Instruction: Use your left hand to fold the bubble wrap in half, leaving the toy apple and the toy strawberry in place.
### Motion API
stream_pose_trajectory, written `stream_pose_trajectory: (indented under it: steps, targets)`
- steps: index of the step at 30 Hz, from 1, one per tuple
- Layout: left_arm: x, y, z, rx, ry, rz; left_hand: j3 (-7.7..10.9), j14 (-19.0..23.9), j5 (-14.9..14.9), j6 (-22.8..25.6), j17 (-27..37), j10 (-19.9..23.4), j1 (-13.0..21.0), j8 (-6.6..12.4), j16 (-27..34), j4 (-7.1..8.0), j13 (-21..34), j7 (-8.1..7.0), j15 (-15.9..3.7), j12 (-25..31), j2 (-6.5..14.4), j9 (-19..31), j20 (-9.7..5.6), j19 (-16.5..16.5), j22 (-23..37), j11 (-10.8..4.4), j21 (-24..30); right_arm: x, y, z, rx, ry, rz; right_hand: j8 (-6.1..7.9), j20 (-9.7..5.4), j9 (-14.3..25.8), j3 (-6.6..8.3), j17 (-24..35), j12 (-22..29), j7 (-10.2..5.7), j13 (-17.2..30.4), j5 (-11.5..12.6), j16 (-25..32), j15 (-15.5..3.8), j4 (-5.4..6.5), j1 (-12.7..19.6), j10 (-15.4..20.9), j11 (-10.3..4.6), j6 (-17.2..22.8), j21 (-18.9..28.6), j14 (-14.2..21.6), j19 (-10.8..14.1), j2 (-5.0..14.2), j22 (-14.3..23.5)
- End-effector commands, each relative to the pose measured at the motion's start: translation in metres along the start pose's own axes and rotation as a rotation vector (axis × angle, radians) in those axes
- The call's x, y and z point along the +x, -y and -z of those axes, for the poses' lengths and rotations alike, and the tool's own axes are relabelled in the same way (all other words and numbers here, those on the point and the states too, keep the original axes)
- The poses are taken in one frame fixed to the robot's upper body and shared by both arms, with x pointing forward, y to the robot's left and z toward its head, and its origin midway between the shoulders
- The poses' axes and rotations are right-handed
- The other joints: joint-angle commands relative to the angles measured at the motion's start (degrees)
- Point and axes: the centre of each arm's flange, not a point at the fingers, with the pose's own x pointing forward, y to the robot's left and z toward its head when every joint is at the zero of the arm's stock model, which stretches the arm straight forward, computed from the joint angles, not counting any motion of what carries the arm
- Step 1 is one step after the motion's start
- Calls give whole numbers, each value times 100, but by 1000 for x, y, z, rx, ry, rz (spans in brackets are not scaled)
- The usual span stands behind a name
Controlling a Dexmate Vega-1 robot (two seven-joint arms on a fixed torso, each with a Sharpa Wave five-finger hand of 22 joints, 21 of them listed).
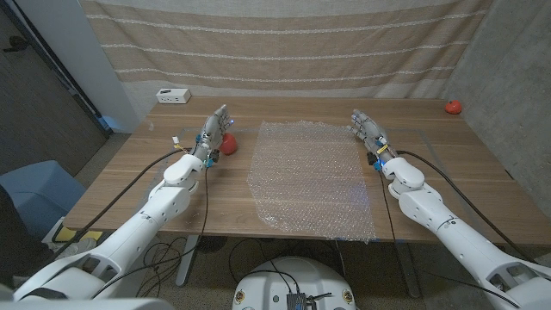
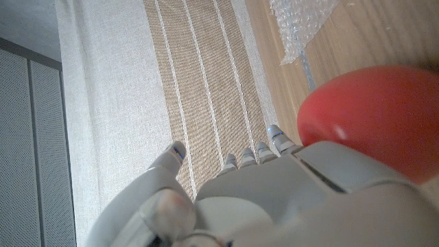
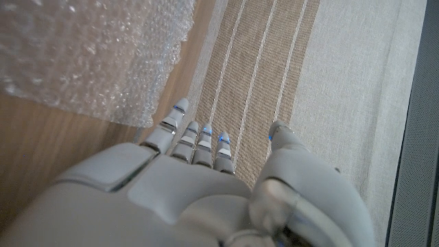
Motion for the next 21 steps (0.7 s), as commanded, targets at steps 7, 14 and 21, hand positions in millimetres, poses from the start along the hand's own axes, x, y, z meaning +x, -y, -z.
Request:
stream_pose_trajectory:
  steps: [7,14,21]
  targets:
    - [13,6,-21,149,-1,24,-53,73,33,114,-35,114,41,183,102,-86,35,-204,135,203,-15,29,211,59,24,211,8,-16,-27,-36,-235,93,-60,128,-10,28,4,7,132,-16,5,60,103,44,44,-107,312,-19,362,37,125,13,-21,22]
    - [13,13,-33,249,-39,2,-149,439,18,451,-38,452,41,215,167,-197,50,-290,270,292,-202,33,468,234,34,321,10,-30,-21,-41,-361,59,-81,161,72,25,145,-38,153,17,2,93,122,112,-201,126,465,17,575,49,275,45,-30,21]
    - [18,15,-46,366,-79,10,-174,581,8,547,-38,658,108,204,172,-321,59,-354,313,344,-287,35,544,308,34,302,1,-47,-29,-40,-473,20,-119,160,187,26,244,-47,164,0,4,82,157,122,-373,288,568,27,672,53,451,56,-38,25]
